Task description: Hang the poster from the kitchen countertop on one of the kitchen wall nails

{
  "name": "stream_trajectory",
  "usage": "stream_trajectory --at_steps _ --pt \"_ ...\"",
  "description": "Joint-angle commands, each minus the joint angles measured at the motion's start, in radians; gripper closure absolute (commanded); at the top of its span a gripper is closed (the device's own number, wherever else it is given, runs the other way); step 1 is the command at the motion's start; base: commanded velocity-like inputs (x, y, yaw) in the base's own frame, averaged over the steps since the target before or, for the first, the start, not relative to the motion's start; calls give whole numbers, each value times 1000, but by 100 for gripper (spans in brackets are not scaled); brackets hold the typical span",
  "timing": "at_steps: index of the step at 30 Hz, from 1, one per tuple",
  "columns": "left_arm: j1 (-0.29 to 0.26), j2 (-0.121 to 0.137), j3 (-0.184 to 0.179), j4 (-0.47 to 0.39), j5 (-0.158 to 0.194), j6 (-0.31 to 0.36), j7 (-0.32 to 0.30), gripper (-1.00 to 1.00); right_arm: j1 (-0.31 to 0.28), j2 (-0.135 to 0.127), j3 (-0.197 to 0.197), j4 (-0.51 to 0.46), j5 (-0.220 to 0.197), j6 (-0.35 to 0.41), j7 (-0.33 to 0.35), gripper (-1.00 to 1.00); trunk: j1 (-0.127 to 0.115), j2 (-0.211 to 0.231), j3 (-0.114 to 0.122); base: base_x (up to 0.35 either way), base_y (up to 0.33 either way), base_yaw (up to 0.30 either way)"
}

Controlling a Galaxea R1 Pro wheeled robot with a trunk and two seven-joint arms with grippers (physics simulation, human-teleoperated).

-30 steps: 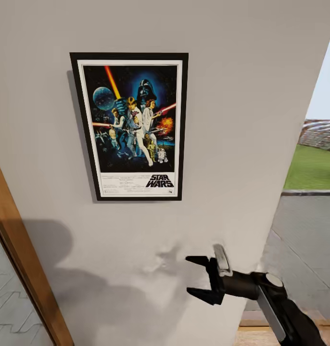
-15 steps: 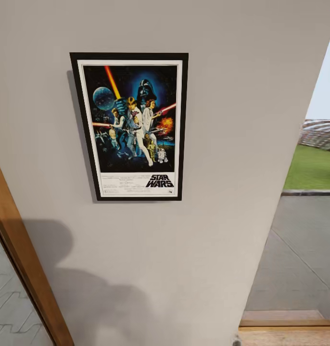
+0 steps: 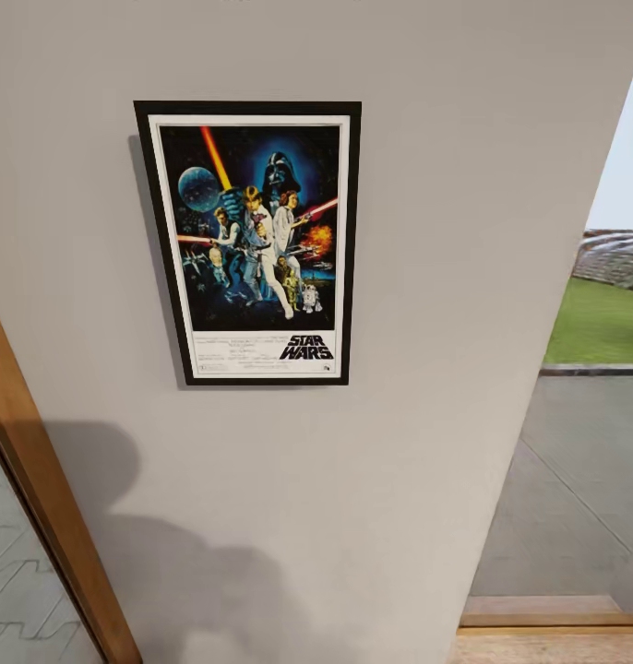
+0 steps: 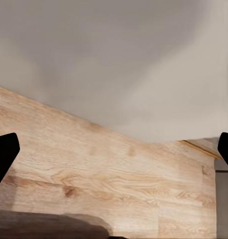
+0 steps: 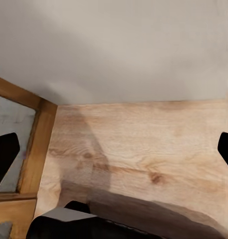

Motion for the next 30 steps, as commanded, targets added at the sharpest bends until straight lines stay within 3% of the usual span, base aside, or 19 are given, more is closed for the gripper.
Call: stream_trajectory --at_steps 1,2,8,13,16,22,23,25,28,30 --pt "0 -2 -8 1 2 -11 -1 -100 0 0 7 1 -7 -4 -8 -100 0 -1 0 0 0 0" --pt "0 -9 -9 -2 -1 -21 -1 -100 0 1 7 1 -8 -6 -64 -100 0 -1 0 0 0 0" --pt "0 -11 -8 1 0 -139 -3 -100 0 -1 5 1 -8 -7 -92 -100 0 -1 6 0 0 0" --pt "7 -11 -8 4 0 -162 -3 -100 0 1 6 4 -10 -6 -145 -100 0 -1 14 0 0 0" --pt "60 -12 -8 5 1 -163 -3 -100 0 5 6 44 -10 -5 -173 -100 0 -1 19 0 0 0" --pt "93 -18 -8 5 1 -163 -3 -100 0 6 7 126 -11 -6 -188 -100 0 -1 29 0 0 0" --pt "98 -26 -8 5 1 -162 -3 -100 0 6 6 149 -11 -6 -207 -100 0 -1 31 0 0 0" --pt "105 -47 -7 5 1 -161 -3 -100 0 7 8 186 -9 -4 -321 -100 0 -1 32 0 0 0" --pt "106 -53 -6 5 1 -159 -3 -100 0 13 9 196 -8 -2 -446 -100 0 -1 33 0 0 0" --pt "106 -54 -5 5 1 -159 -3 -100 0 16 9 199 -8 -2 -487 -100 0 -1 34 0 0 0"
